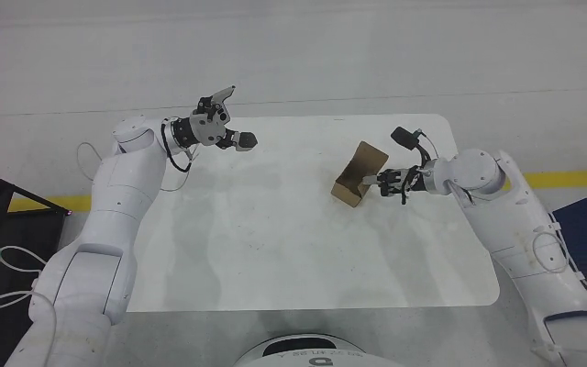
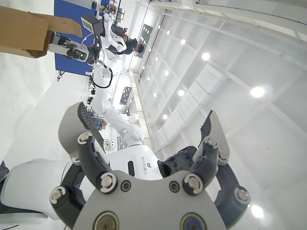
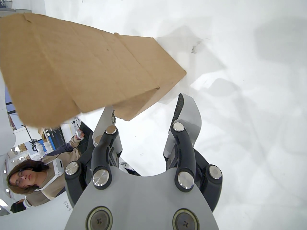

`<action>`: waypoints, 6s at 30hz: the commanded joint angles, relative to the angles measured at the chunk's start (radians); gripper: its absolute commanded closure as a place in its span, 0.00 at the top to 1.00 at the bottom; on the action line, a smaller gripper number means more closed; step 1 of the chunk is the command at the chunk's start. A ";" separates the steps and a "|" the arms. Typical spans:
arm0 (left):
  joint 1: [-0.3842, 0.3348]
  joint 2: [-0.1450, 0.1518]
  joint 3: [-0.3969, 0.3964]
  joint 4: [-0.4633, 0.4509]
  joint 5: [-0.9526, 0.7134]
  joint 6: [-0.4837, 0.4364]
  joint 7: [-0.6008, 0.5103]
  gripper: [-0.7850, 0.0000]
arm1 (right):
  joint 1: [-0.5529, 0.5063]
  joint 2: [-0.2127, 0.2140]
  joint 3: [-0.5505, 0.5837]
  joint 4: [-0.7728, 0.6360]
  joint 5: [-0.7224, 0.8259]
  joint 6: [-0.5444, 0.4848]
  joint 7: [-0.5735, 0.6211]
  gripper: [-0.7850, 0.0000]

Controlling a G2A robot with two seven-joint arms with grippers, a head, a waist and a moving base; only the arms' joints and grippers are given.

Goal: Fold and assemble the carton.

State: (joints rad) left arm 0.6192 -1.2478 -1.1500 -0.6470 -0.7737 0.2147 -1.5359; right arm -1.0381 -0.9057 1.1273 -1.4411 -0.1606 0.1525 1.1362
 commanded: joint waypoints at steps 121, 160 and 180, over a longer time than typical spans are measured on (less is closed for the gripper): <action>-0.150 -0.178 0.644 -0.231 0.721 0.305 0.477 0.96 | -0.093 -0.069 0.072 0.090 0.340 -0.312 -0.143 0.95; -0.288 -0.425 0.803 0.086 0.841 0.229 0.441 0.34 | 0.003 -0.099 -0.012 0.195 0.380 -0.321 -0.071 0.83; -0.318 -0.476 0.806 0.132 0.934 0.264 0.446 0.00 | 0.005 -0.100 -0.024 0.183 0.335 -0.378 -0.056 0.89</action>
State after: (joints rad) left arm 0.3007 -1.7226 -0.3440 -0.5155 0.1554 0.4767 -1.0914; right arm -1.0312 -1.0062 1.1039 -1.2533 0.1840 -0.2174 1.0831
